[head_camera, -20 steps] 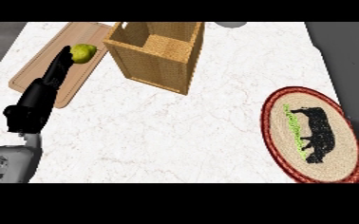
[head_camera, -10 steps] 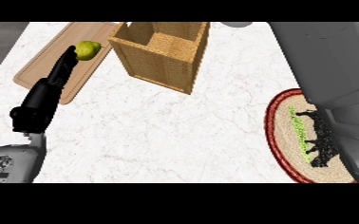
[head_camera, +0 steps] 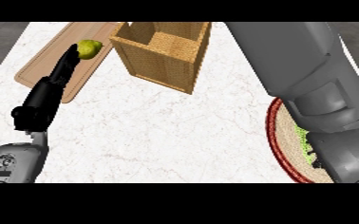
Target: Pick the bell pepper from the placemat and place it in the basket
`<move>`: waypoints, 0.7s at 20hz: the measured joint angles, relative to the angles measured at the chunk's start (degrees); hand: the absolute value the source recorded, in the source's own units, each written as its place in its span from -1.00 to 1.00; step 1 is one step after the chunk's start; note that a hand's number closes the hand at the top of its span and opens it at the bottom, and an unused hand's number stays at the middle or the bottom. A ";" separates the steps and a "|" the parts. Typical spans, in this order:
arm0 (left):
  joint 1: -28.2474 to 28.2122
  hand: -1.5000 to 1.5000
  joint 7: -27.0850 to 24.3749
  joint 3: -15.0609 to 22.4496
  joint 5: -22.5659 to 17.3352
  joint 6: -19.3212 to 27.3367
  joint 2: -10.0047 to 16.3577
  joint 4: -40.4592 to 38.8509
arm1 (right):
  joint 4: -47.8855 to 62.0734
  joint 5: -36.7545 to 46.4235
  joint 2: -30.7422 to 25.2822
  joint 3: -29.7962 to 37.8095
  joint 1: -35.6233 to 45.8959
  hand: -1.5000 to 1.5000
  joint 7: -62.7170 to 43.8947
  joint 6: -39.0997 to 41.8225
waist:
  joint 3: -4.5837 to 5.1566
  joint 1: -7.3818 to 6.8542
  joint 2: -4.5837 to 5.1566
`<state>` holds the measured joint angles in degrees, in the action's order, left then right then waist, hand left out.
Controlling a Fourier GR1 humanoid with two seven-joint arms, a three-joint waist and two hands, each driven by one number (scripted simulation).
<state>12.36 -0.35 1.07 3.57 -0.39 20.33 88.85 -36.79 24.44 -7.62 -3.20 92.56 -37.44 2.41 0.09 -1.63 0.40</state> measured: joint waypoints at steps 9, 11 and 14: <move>-0.96 0.00 0.68 -0.28 0.26 -0.34 -0.44 1.35 | 8.81 6.04 0.75 -5.24 1.96 1.00 -2.43 6.58 | 0.01 0.15 -0.04; -0.44 0.00 0.33 -0.91 -0.05 -0.95 -0.08 0.66 | 10.00 7.48 0.65 -6.38 2.10 1.00 -1.68 7.82 | -0.01 0.22 -0.01; 0.54 0.00 1.47 -0.87 0.47 -0.49 -0.61 0.66 | 11.86 8.16 0.55 -6.66 3.19 -1.00 -0.56 10.74 | -0.03 0.20 0.00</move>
<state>12.90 1.13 0.21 4.04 -0.88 19.71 89.51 -24.93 32.61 -7.07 -9.87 95.74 -38.00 13.15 0.07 -1.43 0.40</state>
